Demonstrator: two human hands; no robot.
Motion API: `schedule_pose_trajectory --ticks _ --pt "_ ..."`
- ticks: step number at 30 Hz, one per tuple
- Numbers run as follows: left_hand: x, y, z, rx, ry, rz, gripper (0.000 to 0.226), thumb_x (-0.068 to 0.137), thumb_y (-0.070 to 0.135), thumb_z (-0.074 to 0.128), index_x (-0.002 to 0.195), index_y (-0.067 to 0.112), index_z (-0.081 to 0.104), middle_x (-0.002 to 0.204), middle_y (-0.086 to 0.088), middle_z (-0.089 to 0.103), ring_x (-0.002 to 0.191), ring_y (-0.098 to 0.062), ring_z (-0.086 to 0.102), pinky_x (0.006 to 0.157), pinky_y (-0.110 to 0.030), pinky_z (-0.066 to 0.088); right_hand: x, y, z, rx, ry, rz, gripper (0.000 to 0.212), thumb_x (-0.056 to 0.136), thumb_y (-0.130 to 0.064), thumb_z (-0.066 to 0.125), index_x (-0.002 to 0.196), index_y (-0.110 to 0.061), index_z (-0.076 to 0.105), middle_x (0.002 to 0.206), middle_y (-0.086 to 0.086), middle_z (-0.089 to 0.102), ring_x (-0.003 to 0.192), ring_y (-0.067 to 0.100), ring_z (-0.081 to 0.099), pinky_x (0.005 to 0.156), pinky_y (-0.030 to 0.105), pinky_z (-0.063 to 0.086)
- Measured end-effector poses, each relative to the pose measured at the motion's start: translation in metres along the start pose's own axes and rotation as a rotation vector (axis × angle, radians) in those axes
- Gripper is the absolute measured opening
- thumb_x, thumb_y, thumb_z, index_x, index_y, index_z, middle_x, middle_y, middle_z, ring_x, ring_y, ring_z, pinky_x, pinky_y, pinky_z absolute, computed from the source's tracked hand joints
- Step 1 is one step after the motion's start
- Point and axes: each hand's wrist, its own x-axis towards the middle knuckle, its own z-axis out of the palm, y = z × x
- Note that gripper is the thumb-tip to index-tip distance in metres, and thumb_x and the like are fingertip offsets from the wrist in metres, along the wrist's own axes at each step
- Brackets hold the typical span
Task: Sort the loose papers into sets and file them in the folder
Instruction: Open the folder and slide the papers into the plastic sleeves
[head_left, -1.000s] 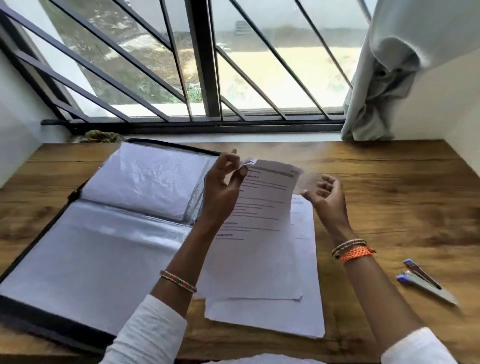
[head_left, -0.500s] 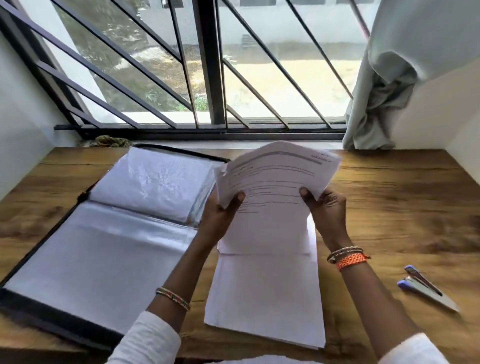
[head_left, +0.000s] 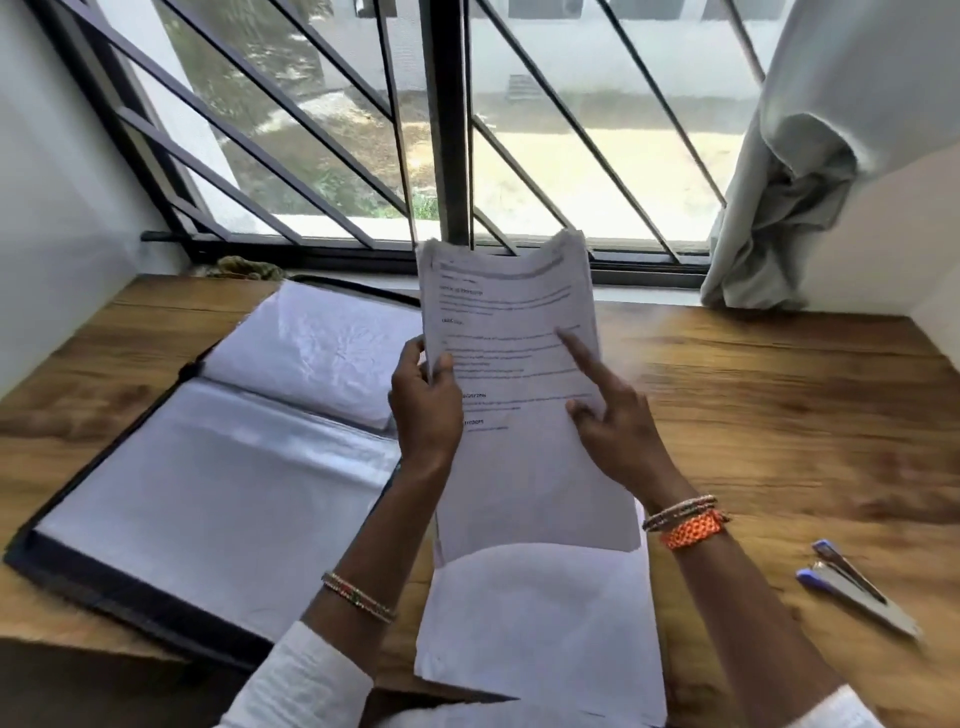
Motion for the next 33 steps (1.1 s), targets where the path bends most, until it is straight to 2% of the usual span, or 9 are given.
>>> schedule_pose_trajectory --ticks 2,4,8,10,13,17,19,25,33 --pt "-0.011 0.015 -0.002 -0.106 -0.156 -0.061 0.019 0.099 0.020 0.048 0.112 0.013 0.059 0.104 -0.006 0.069 0.091 -0.021 0.068 0.076 -0.036 0.058 0.002 -0.016 0.009 -0.076 -0.011 0.007 0.053 0.086 0.007 0.047 0.123 -0.027 0.064 0.118 0.004 0.064 0.075 0.002 0.057 0.062 0.002 0.044" --pt "-0.027 0.024 -0.003 -0.237 -0.319 -0.196 0.025 0.100 0.031 0.045 0.113 0.018 0.062 0.107 0.001 0.067 0.096 -0.014 0.065 0.076 -0.031 0.055 0.004 -0.033 0.020 -0.101 -0.068 0.057 0.037 0.086 0.002 0.046 0.100 -0.018 0.074 0.088 0.001 0.068 0.057 0.000 0.047 0.053 0.007 0.036" --pt "-0.040 0.013 -0.019 -0.454 -0.352 -0.513 0.047 0.098 0.052 0.030 0.115 0.021 0.062 0.127 -0.001 0.059 0.121 -0.015 0.052 0.102 -0.047 0.041 0.013 -0.054 0.040 -0.085 -0.230 0.169 0.052 0.096 -0.037 0.049 0.049 -0.015 0.044 0.046 -0.003 0.043 0.045 0.012 0.040 0.045 0.024 0.025" --pt "-0.039 -0.003 -0.038 -0.534 -0.322 -0.627 0.058 0.098 0.054 0.028 0.117 0.012 0.063 0.125 -0.007 0.060 0.118 -0.019 0.054 0.100 -0.050 0.043 0.014 -0.055 0.056 -0.180 -0.344 0.182 0.056 0.092 -0.043 0.055 0.048 -0.014 0.036 0.041 -0.005 0.036 0.041 0.010 0.039 0.040 0.020 0.022" --pt "-0.041 -0.024 -0.064 -0.467 -0.187 -0.554 0.044 0.099 0.041 0.040 0.100 0.009 0.069 0.101 -0.007 0.069 0.093 -0.015 0.064 0.078 -0.035 0.051 0.015 -0.049 0.078 -0.418 -0.415 0.091 0.033 0.079 -0.019 0.062 0.055 -0.008 0.043 0.054 0.003 0.044 0.065 0.028 0.058 0.049 0.026 0.032" --pt "-0.042 -0.092 -0.117 0.759 -0.027 -0.098 0.024 0.088 0.038 0.060 0.102 0.020 0.063 0.110 0.001 0.064 0.106 -0.023 0.056 0.082 -0.033 0.042 0.018 -0.056 0.096 -0.615 -0.391 0.020 0.018 0.083 -0.023 0.059 0.082 -0.005 0.059 0.084 0.014 0.057 0.084 0.037 0.060 0.062 0.031 0.038" --pt "-0.047 -0.122 -0.137 1.023 -0.094 -0.060 0.034 0.083 0.050 0.063 0.106 0.026 0.059 0.117 0.005 0.057 0.111 -0.022 0.050 0.084 -0.035 0.036 0.021 -0.059 0.100 -0.734 -0.401 -0.022 0.024 0.087 -0.027 0.058 0.099 -0.006 0.062 0.099 0.016 0.060 0.091 0.037 0.060 0.066 0.033 0.040" --pt "-0.042 -0.116 -0.129 1.019 -0.067 0.066 0.017 0.091 0.030 0.058 0.093 0.017 0.068 0.101 0.003 0.066 0.097 -0.024 0.058 0.077 -0.035 0.043 0.017 -0.053 0.103 -0.822 -0.442 -0.053 0.030 0.091 -0.030 0.056 0.111 -0.008 0.060 0.105 0.015 0.060 0.095 0.035 0.059 0.069 0.034 0.042" --pt "-0.014 -0.091 -0.135 1.013 -0.205 -0.099 0.029 0.093 0.031 0.053 0.090 0.008 0.071 0.097 -0.009 0.069 0.091 -0.028 0.064 0.073 -0.034 0.051 0.011 -0.045 0.093 -0.800 -0.443 -0.133 0.026 0.093 -0.030 0.052 0.106 -0.009 0.062 0.098 0.013 0.058 0.084 0.032 0.058 0.061 0.031 0.034"
